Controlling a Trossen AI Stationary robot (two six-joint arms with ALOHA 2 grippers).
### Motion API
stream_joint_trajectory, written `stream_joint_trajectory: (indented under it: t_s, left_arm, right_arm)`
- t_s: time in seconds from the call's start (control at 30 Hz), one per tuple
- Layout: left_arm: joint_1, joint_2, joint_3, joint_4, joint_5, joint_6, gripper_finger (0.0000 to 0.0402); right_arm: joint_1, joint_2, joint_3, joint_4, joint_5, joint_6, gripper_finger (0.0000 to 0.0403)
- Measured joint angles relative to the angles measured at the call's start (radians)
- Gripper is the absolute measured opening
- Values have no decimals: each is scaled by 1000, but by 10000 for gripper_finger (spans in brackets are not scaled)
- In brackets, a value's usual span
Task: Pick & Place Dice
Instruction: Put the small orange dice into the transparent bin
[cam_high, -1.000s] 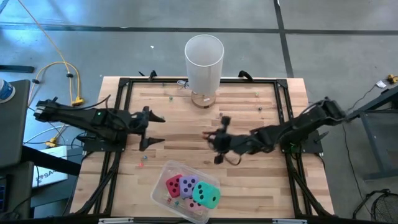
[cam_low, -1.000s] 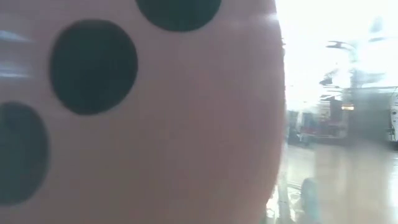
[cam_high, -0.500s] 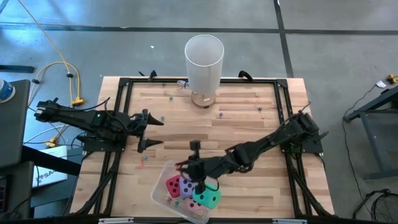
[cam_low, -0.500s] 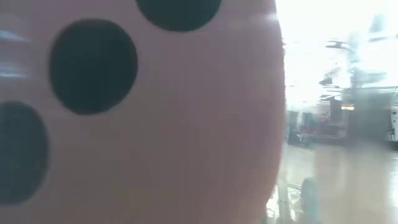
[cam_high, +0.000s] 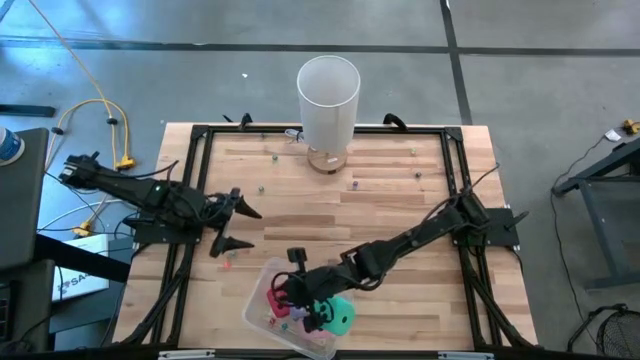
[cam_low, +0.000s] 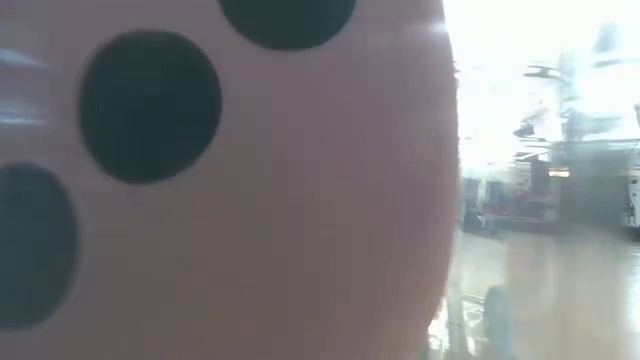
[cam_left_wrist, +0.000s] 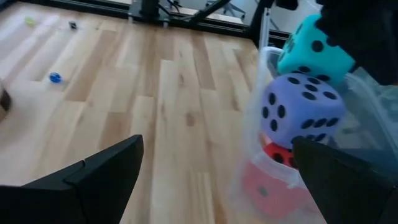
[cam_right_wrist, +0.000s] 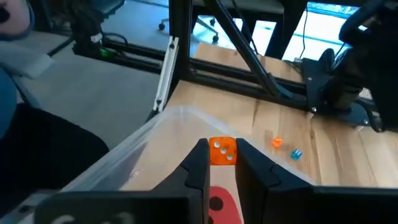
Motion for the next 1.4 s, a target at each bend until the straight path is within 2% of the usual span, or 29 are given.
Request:
stream_joint_trajectory:
  t_s: [0.07, 0.37, 0.77, 0.97, 1.1, 1.27, 1.33, 1.4]
  left_arm:
    - [-16, 0, 0, 0, 0, -11, 400]
    - [-71, 0, 0, 5, -3, -1, 400]
    - [-67, 5, 0, 52, -32, -16, 400]
    - [-61, 32, 0, 65, -42, -15, 400]
    - [-65, 75, 0, 149, -20, -2, 400]
    - [-109, 186, 0, 273, 79, 128, 400]
    - [-139, 230, 0, 320, 61, 174, 400]
    - [-166, 270, 0, 378, -12, 208, 400]
  right_arm:
    - [-1, 2, 0, 6, 1, 3, 47]
    - [9, 3, 0, -21, -55, 104, 152]
    - [6, 3, 0, -46, -45, 130, 216]
    - [-10, 3, 0, -43, 29, 191, 260]
    - [-30, 3, 0, -40, 30, 211, 285]
    - [-54, 3, 0, -36, 27, 277, 302]
    - [-56, 3, 0, -36, 27, 291, 304]
    - [-55, 3, 0, -36, 27, 290, 304]
